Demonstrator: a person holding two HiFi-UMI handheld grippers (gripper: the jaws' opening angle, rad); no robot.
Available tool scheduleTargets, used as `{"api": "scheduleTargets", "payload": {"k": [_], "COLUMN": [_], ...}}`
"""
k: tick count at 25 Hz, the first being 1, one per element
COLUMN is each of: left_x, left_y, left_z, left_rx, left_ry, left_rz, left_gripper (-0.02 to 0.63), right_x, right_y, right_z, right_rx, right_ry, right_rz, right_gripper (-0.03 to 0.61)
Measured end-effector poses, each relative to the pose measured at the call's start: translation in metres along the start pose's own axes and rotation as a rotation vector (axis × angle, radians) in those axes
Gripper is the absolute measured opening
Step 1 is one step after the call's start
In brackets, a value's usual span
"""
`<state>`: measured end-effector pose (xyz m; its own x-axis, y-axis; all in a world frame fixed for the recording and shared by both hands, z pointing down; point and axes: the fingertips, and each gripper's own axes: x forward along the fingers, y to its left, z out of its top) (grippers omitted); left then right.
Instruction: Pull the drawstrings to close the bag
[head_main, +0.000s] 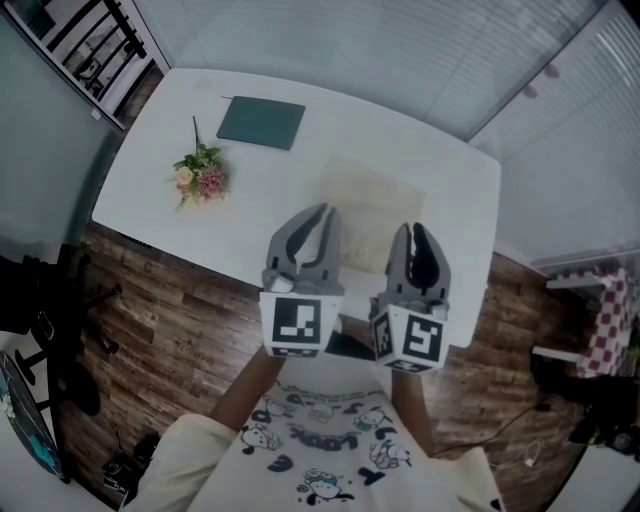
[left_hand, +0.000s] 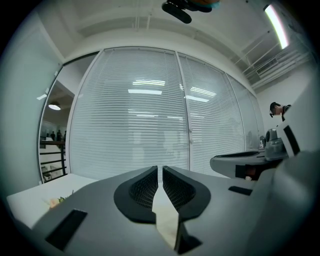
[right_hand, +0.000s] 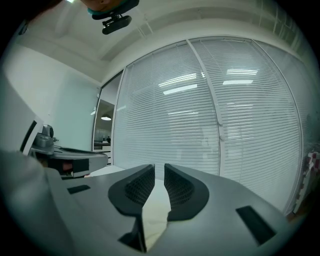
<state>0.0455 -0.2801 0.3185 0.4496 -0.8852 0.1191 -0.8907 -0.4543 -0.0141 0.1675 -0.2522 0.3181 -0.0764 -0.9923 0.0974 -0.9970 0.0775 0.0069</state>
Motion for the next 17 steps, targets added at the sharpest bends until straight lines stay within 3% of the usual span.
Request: {"api": "scheduleTargets", "payload": {"k": [17], "left_x": [0.0087], "left_y": [0.0012], "left_z": [-0.003], "left_rx": [0.027], "left_ry": [0.017], "left_rz": [-0.007], "left_gripper": [0.067], "right_x": [0.006], "right_y": [-0.0106], "right_z": [-0.0036], "right_rx": [-0.009], "right_ry": [0.022], "right_rz": [-0.013], "right_gripper": [0.069]}}
